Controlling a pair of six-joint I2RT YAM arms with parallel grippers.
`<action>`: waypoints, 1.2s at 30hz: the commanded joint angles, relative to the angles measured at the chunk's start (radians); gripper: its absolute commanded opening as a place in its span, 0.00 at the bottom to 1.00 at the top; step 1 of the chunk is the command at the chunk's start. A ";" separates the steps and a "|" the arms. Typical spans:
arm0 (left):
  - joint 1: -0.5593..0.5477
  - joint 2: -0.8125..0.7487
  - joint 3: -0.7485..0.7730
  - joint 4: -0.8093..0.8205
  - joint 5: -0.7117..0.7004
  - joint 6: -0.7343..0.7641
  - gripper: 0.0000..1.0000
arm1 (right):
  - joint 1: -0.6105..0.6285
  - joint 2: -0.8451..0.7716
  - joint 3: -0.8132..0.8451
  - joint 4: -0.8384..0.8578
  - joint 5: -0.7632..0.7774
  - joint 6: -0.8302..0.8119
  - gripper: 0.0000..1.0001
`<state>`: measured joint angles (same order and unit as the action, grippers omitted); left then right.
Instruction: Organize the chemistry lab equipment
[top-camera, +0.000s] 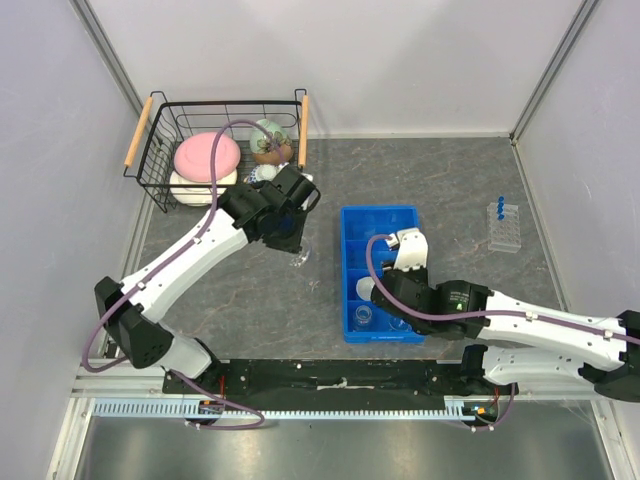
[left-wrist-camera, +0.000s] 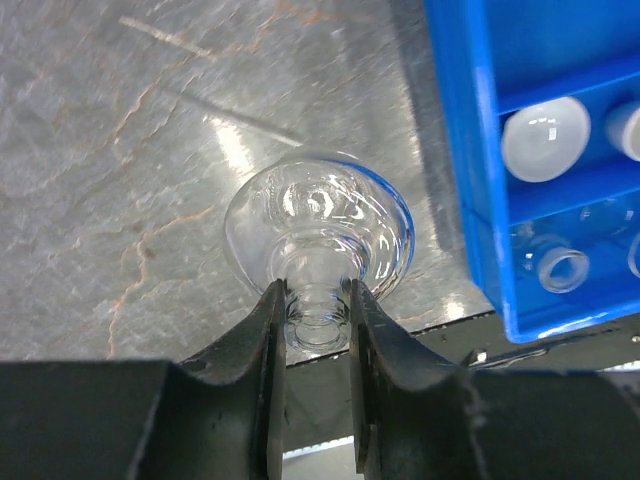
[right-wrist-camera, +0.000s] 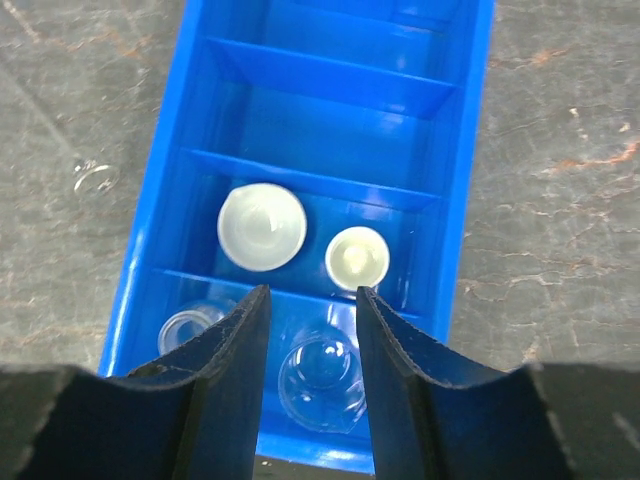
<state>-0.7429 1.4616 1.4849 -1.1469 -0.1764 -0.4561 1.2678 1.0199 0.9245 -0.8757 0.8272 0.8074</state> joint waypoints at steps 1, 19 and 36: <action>-0.058 0.069 0.153 -0.017 0.003 0.051 0.02 | -0.088 -0.027 0.060 0.032 0.010 -0.088 0.48; -0.136 0.307 0.445 0.012 0.100 0.117 0.02 | -0.906 0.147 0.119 0.311 -0.338 -0.287 0.47; -0.177 0.503 0.494 0.094 0.173 0.137 0.02 | -1.168 0.111 0.040 0.334 -0.514 -0.320 0.49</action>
<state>-0.9138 1.9392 1.9400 -1.1221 -0.0319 -0.3534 0.1043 1.1614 0.9901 -0.5716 0.3515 0.4961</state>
